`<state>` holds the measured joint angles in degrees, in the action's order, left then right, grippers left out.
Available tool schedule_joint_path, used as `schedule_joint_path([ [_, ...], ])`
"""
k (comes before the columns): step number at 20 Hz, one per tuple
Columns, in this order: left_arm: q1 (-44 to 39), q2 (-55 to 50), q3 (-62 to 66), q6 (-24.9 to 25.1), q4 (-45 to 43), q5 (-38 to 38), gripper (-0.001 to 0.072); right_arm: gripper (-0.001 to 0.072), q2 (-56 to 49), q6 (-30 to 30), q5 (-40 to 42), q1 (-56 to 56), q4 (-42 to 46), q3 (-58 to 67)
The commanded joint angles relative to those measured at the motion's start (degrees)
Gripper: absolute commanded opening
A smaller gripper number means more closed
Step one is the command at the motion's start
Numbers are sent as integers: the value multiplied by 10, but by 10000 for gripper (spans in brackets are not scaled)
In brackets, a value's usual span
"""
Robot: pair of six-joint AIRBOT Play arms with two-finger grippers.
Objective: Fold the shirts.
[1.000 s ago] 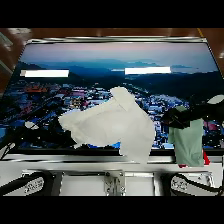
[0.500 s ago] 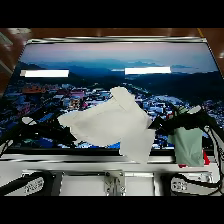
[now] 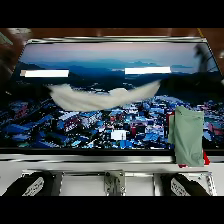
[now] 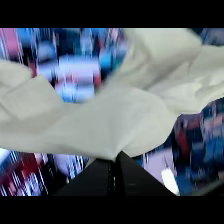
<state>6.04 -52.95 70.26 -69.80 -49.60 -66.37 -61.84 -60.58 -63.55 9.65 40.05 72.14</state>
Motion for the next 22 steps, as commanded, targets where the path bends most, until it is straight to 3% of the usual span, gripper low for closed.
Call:
schedule_joint_path([
  [1,0,89,262,-1,-49,79,38,49,147,22,160,-2,24,191],
  [4,0,126,375,-8,-49,123,37,48,224,12,235,-2,47,274],
  [7,0,150,381,-42,-53,74,37,49,268,-58,227,-2,106,291],
  [11,0,146,354,-96,-127,-102,38,49,272,-132,105,-2,232,291],
  [14,0,147,279,-111,-177,-151,38,49,224,-159,-39,-2,281,291],
  [16,0,145,203,-122,-193,-151,38,49,165,-166,-130,-2,287,290],
  [18,0,132,110,-122,-192,-147,38,49,92,-174,-168,-2,286,285],
  [22,0,74,-64,-122,-193,-17,38,49,-71,-177,-85,-10,285,243],
])
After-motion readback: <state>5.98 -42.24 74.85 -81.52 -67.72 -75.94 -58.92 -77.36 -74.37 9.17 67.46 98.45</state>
